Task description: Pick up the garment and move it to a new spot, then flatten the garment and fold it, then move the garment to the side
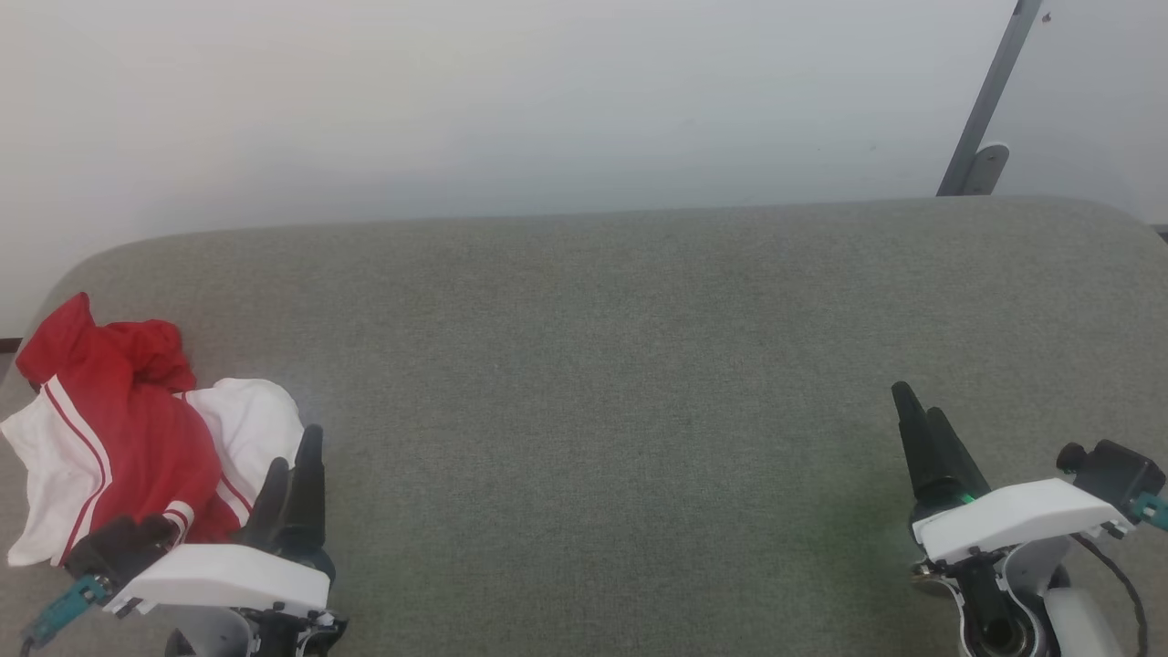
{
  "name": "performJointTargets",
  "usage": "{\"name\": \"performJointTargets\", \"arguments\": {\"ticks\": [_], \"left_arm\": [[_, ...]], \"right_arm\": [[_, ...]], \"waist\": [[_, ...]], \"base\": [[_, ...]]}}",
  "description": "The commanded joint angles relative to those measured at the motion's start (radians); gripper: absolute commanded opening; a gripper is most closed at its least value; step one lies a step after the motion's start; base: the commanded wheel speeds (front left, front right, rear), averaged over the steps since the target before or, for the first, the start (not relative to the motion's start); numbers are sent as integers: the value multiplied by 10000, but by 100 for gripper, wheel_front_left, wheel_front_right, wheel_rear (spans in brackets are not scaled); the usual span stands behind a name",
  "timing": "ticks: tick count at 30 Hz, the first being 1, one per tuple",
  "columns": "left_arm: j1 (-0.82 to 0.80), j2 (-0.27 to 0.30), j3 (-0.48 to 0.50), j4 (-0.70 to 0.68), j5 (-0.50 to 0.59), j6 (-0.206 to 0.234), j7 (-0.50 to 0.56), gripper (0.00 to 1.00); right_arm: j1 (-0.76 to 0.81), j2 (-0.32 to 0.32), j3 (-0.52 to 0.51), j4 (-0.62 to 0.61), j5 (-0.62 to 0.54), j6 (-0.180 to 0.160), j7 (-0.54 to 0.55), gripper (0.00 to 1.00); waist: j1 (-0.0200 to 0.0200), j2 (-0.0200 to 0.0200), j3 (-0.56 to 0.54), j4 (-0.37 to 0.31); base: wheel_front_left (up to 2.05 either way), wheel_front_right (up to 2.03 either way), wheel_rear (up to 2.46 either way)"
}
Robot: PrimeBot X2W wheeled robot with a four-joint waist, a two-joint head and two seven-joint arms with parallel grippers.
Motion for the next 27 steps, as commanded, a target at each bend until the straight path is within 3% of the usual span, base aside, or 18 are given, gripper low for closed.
{"name": "performJointTargets", "arguments": {"ticks": [1, 12, 13, 27], "left_arm": [[29, 104, 44, -169, 345, 9, -103, 100], [134, 95, 182, -244, 1860, -138, -434, 100], [241, 111, 300, -329, 2954, -197, -649, 100], [335, 458, 344, -429, 5139, -149, -992, 100]], "right_arm": [[-262, -79, -9, -100, -378, 3, -112, 100], [-257, -203, 67, -18, -1817, 3, -435, 100], [-270, -281, 63, 4, -2695, 2, -576, 100], [-288, -349, 95, -64, -4105, 2, -757, 100]], "waist": [[0, 0, 1, -5], [0, 0, 3, -19], [0, 0, -21, -32], [0, 0, -89, -86]], "base": [[0, 0, 0], [0, 0, 0], [0, 0, 0], [0, 0, 0]]}}
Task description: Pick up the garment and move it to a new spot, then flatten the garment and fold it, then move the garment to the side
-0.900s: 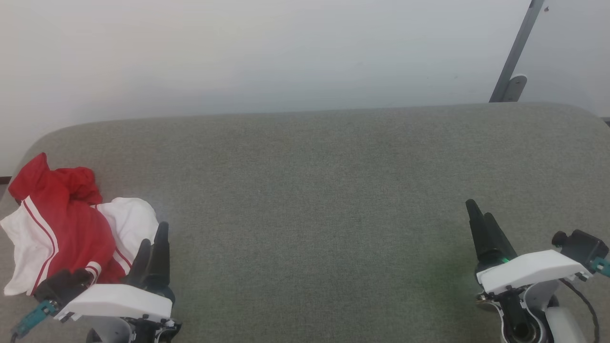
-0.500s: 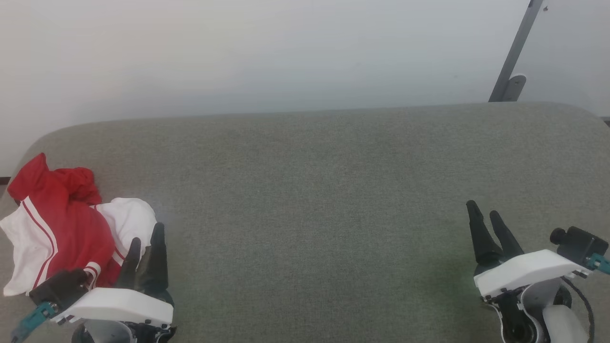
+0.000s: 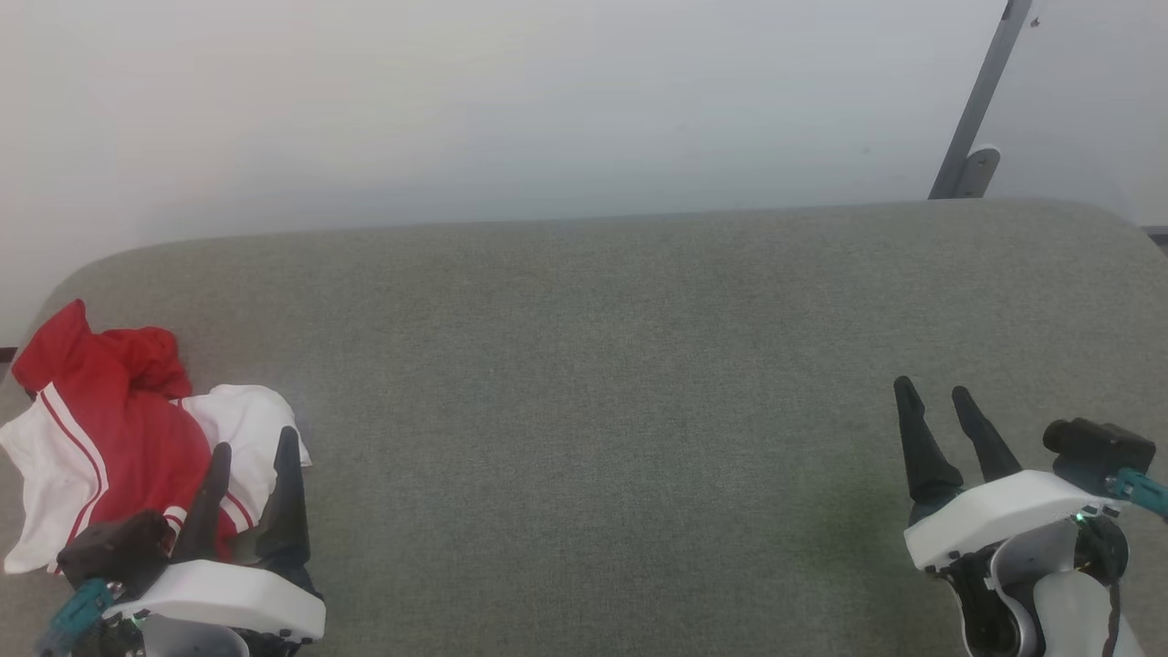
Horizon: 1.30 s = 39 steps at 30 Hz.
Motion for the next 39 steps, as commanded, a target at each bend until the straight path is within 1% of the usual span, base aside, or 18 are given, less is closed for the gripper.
{"name": "performJointTargets", "arguments": {"ticks": [1, 11, 21, 24, 39], "left_arm": [[10, 101, 37, -126, 352, -24, -106, 100], [173, 234, 188, -141, 1431, -189, -321, 100], [374, 188, 392, -208, 2215, -349, -527, 100], [405, 182, 454, -244, 2595, -389, -606, 100], [535, 80, 595, -326, 3543, -590, -848, 100]], "right_arm": [[-142, -61, 39, -73, -287, 0, -94, 100], [-140, -134, 117, -131, -1221, 0, -221, 100], [24, -162, 132, -176, -2001, 0, -399, 100], [67, -179, 104, -204, -2273, 0, -444, 100], [24, -177, 93, -246, -3256, 0, -575, 100]], "waist": [[0, 0, -11, -8], [0, 0, -85, -65], [0, 0, -173, -139], [0, 0, -189, -163], [0, 0, -244, -220]], "base": [[0, 0, 0], [0, 0, 0], [0, 0, 0], [0, 0, 0], [0, 0, 0]]}}
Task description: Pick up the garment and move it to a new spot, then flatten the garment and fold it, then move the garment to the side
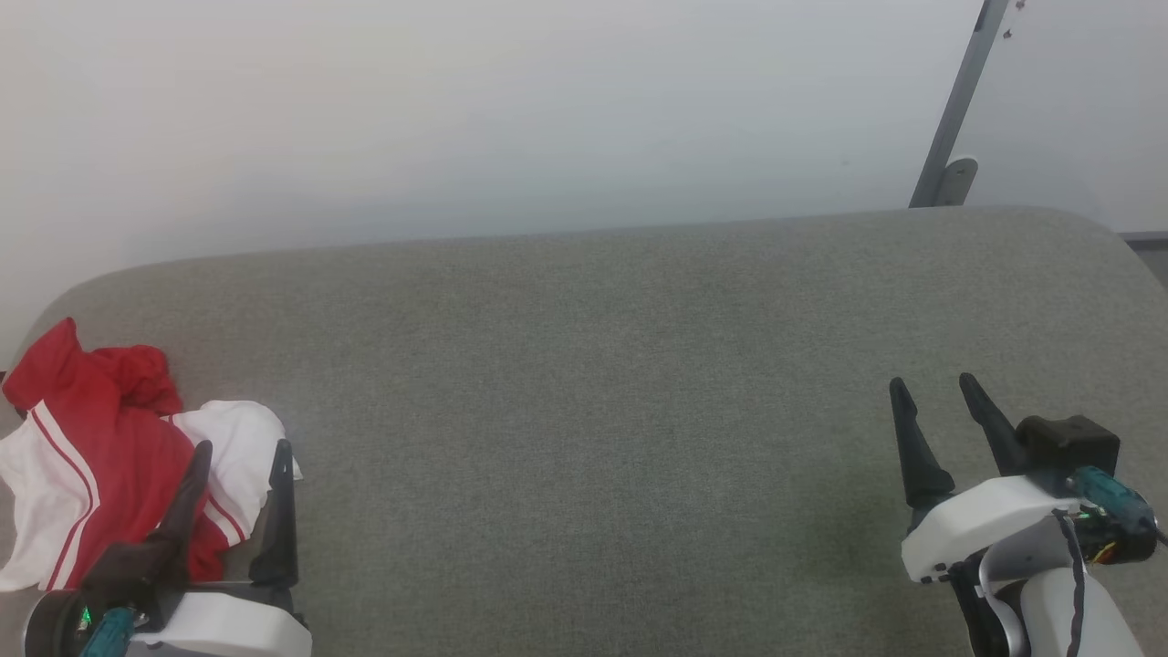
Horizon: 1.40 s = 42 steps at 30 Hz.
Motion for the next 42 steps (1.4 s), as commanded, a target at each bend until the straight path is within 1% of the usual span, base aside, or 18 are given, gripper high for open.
{"name": "performJointTargets", "arguments": {"ticks": [1, 17, 23, 27, 28, 29, 31, 32, 42], "left_arm": [[119, -3, 54, -51, 167, -35, -79, 100], [132, -251, 250, 106, -216, -260, -83, 100], [88, -294, 364, 197, -331, -186, -83, 100], [7, -267, 479, 323, -443, -94, -52, 100], [7, -267, 479, 323, -443, -94, -52, 100], [20, -265, 558, 351, -499, -32, 21, 100], [53, -217, 618, 344, -542, 6, 78, 100], [53, -217, 618, 344, -542, 6, 78, 100], [343, -54, 1031, 11, -786, 383, 414, 100]], "right_arm": [[-9, -24, 23, -73, -192, 0, -84, 100], [57, 20, -5, -91, -201, 0, -54, 100], [130, 40, 117, -130, -187, 0, -17, 100], [154, 30, 354, -122, -153, 0, 47, 100], [154, 30, 354, -122, -153, 0, 47, 100], [159, 36, 487, -104, -158, 0, 54, 100], [152, 56, 661, -86, -131, 0, 94, 100], [152, 56, 661, -86, -131, 0, 94, 100], [-87, 127, 1641, 102, 28, 0, 169, 100]], "waist": [[0, 0, -7, -1], [0, 0, -45, 16], [0, 0, -129, 310], [0, 0, -224, 731], [0, 0, -224, 731], [0, 0, -285, 991], [0, 0, -346, 1278], [0, 0, -346, 1278], [0, 0, -625, 2825]], "base": [[0, 0, 0], [0, 0, 0], [0, 0, 0], [0, 0, 0], [0, 0, 0], [0, 0, 0], [0, 0, 0], [0, 0, 0], [0, 0, 0]]}}
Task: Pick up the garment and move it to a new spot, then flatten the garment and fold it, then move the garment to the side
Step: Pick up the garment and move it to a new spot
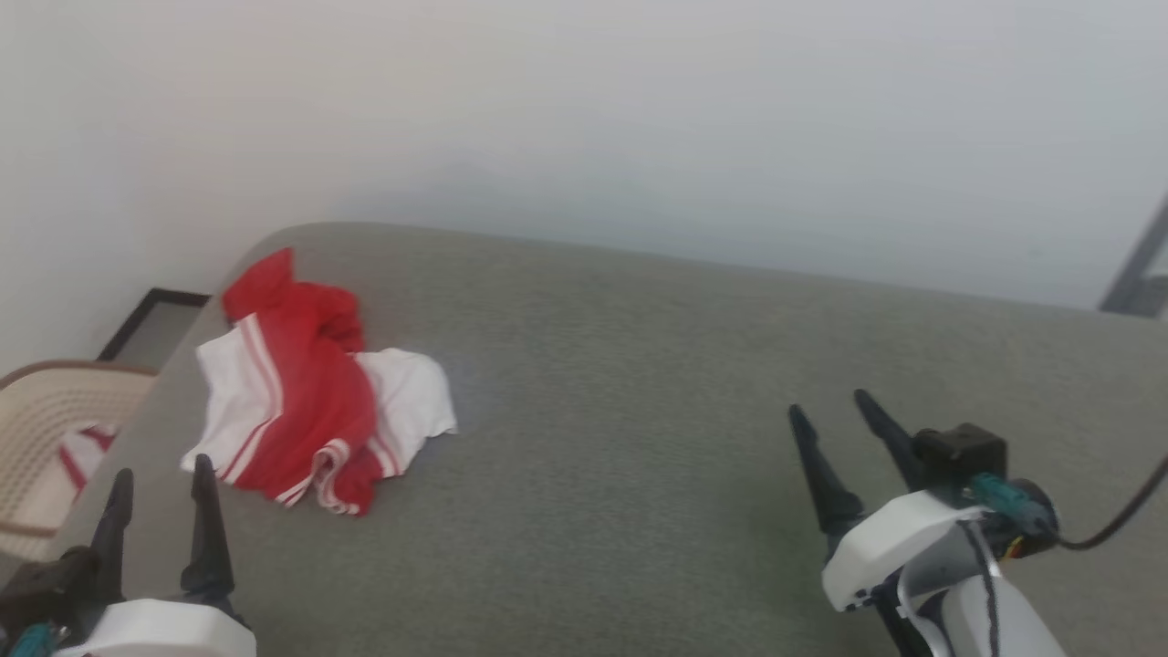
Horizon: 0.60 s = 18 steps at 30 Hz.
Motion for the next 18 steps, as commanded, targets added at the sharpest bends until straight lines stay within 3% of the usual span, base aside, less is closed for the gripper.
{"name": "performJointTargets", "arguments": {"ticks": [1, 10, 18], "left_arm": [[153, 30, 78, -115, -94, 76, 63, 100], [434, 48, 344, -640, -334, 351, 427, 100], [663, -3, 443, -1135, -513, 537, 719, 100]], "right_arm": [[-79, 32, 149, 58, 78, 0, 24, 100], [-228, 113, 689, 244, 276, -1, -84, 100], [-311, 147, 754, 395, 283, -1, -183, 100]], "waist": [[0, -1, -140, 540], [0, -1, -224, 1593], [0, -1, -195, 2016]], "base": [[0, 0, 0], [0, 0, 0], [0, 0, 0]]}}
